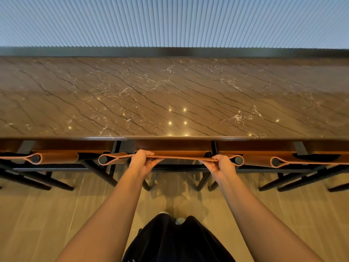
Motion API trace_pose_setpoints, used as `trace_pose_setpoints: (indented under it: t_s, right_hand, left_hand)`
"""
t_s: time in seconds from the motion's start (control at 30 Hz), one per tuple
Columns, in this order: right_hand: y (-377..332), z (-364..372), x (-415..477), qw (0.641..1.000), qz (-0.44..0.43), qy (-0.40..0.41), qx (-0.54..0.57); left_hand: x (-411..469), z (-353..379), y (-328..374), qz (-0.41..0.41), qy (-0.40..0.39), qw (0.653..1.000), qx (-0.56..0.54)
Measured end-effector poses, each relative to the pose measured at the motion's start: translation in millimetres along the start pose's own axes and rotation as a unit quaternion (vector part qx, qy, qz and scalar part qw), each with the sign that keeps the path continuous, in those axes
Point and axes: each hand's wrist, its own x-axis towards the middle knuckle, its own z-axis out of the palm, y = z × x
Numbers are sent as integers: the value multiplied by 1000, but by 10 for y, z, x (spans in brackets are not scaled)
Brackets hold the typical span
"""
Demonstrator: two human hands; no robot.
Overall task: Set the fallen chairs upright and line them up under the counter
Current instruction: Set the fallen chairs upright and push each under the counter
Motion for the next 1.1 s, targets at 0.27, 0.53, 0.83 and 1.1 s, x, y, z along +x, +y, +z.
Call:
trace_pose_setpoints:
  t_s: [0.27,0.53,0.83,1.1]
  right_hand:
    - [-26,-64,-82,998,21,-7,-55]
    - [91,-79,-81,997,24,-24,-73]
    - [199,56,47,998,3,-23,-58]
    - [180,-48,-38,989,-6,-52,-141]
  left_hand:
    - [-139,-85,-189,27,24,999,-23]
    - [-155,-273,-152,34,15,999,-11]
    - [-4,-237,116,21,5,1000,6]
    - [-133,-291,65,23,-39,999,9]
